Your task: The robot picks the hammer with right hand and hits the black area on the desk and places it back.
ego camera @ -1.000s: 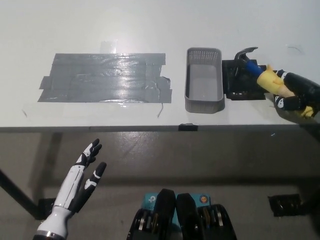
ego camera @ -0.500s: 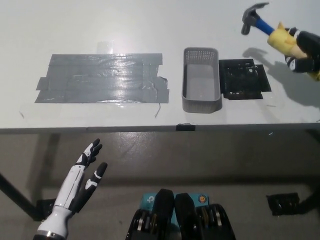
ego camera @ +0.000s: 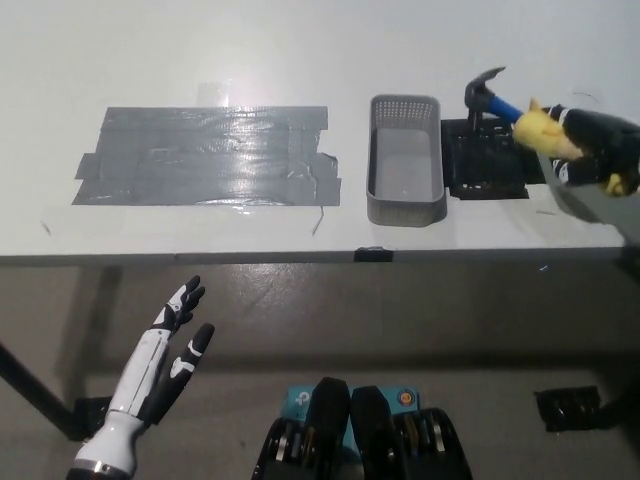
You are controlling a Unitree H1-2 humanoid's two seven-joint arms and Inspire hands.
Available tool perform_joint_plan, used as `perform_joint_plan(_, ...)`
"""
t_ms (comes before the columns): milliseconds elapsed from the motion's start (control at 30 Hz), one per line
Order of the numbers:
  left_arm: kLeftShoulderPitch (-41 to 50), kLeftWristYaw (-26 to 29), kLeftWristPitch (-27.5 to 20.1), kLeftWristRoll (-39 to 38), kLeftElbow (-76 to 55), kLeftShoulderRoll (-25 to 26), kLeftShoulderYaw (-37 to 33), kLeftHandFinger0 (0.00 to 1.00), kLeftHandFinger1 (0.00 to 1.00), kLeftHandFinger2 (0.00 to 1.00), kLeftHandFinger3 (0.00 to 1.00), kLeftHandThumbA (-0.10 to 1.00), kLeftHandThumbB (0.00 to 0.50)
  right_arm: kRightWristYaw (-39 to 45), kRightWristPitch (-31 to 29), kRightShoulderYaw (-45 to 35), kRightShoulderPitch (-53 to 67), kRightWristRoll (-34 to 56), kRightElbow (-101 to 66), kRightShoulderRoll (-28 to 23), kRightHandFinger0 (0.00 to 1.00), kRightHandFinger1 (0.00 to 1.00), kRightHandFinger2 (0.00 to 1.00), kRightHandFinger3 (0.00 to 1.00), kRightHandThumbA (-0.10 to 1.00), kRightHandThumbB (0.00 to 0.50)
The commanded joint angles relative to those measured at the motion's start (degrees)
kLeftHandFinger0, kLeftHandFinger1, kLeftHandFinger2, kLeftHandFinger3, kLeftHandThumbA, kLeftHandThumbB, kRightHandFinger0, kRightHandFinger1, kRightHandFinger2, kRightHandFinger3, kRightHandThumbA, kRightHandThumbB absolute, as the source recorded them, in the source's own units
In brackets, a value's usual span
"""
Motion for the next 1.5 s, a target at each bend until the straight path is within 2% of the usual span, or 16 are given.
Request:
perform_joint_plan(0,-0.8,-0.2,-1.7,-0.1,-0.9,0.7,-0.2,1.00,1.00,1.00,1.00,0.94,0.000,-4.9,-3.1,1.0,-4.2,-3.1,2.6,-0.6,0.30,0.83,1.00,1.00,-0.10,0.164)
perform_joint_plan(67,-0.8,-0.2,-2.0,0.0,-0.8,0.8,-0.2,1.00,1.00,1.00,1.00,0.94,0.000,-6.0,-3.9,1.1,-4.3,-3.1,4.4,-0.5,0.36,0.84,1.00,0.98,-0.10,0.184)
perform_joint_plan(100,-0.9,-0.2,-2.0,0.0,-0.7,0.8,-0.2,1.00,1.00,1.00,1.00,0.94,0.000,-4.9,-2.5,1.7,-4.8,-3.8,4.6,-0.5,0.65,1.00,1.00,1.00,-0.06,0.201)
perform_joint_plan(133,-0.9,-0.2,-1.6,0.1,-0.8,0.8,-0.2,1.00,1.00,1.00,1.00,0.94,0.000,-0.7,0.7,1.7,-5.4,-3.1,3.8,-0.8,1.00,1.00,1.00,1.00,0.26,0.268)
perform_joint_plan(200,-0.8,-0.3,-1.7,-0.1,-0.8,0.8,-0.1,1.00,1.00,1.00,1.00,0.94,0.000,0.7,1.4,2.5,-5.2,-4.0,2.3,-1.6,1.00,1.00,1.00,1.00,0.53,0.388)
perform_joint_plan(233,-0.9,-0.3,-1.8,-0.1,-0.7,0.9,-0.2,1.00,1.00,1.00,1.00,0.95,0.000,-0.3,0.9,2.7,-5.1,-4.5,2.0,-2.0,1.00,1.00,1.00,1.00,0.61,0.418)
perform_joint_plan(367,-0.9,-0.3,-1.8,-0.1,-0.6,0.8,-0.2,1.00,1.00,1.00,1.00,0.95,0.000,-2.8,-0.2,2.1,-5.7,-4.8,2.0,-2.5,1.00,1.00,1.00,1.00,0.74,0.460)
perform_joint_plan(467,-0.8,-0.4,-1.6,0.0,-0.8,0.7,-0.3,1.00,1.00,1.00,1.00,0.95,0.000,-4.0,-1.7,0.0,-5.8,-3.2,0.6,-3.2,1.00,1.00,1.00,1.00,0.80,0.467)
perform_joint_plan(533,-0.7,-0.4,-1.7,0.1,-0.9,0.8,-0.4,1.00,1.00,1.00,1.00,0.95,0.000,-3.2,-1.2,-1.8,-5.6,-1.9,-2.0,-3.7,1.00,1.00,1.00,1.00,0.84,0.499)
perform_joint_plan(667,-0.6,-0.2,-2.1,0.2,-1.0,0.8,-0.4,1.00,1.00,1.00,1.00,0.94,0.000,-2.8,-0.1,-5.5,-5.0,-0.5,-7.8,-4.9,1.00,1.00,1.00,1.00,0.90,0.497)
perform_joint_plan(767,-0.7,-0.3,-2.0,0.0,-0.8,0.8,-0.4,1.00,1.00,1.00,1.00,0.94,0.000,-3.0,-0.3,-10.4,-5.1,2.7,-11.4,-5.7,1.00,1.00,1.00,1.00,0.86,0.447)
perform_joint_plan(933,-1.0,-0.2,-2.2,0.1,-0.8,0.9,-0.4,1.00,1.00,1.00,1.00,0.95,0.000,-5.3,-2.4,-17.1,-6.8,5.8,-14.6,-6.7,1.00,1.00,1.00,1.00,0.94,0.458)
perform_joint_plan(967,-1.0,-0.2,-2.2,0.2,-0.7,0.9,-0.4,1.00,1.00,1.00,1.00,0.95,0.000,-6.8,-2.7,-19.3,-7.1,6.7,-16.5,-6.8,1.00,1.00,1.00,1.00,1.00,0.496)
perform_joint_plan(1133,-1.8,-0.1,-2.1,0.3,-0.5,0.9,-0.4,1.00,1.00,1.00,1.00,0.95,0.000,-5.3,0.7,-25.9,-5.1,10.6,-32.4,-6.9,1.00,1.00,1.00,1.00,1.00,0.466)
perform_joint_plan(1267,-2.4,-0.1,-1.8,0.5,-0.5,1.0,-0.3,1.00,1.00,1.00,1.00,0.97,0.000,-1.5,7.9,-29.5,5.9,18.3,-58.5,-4.1,1.00,1.00,1.00,1.00,1.00,0.431)
perform_joint_plan(1467,-3.1,-0.2,-1.9,0.3,-0.1,0.9,-0.4,1.00,1.00,1.00,1.00,0.98,0.000,-4.0,7.0,-27.4,23.7,19.4,-79.0,1.0,1.00,1.00,1.00,1.00,1.00,0.406)
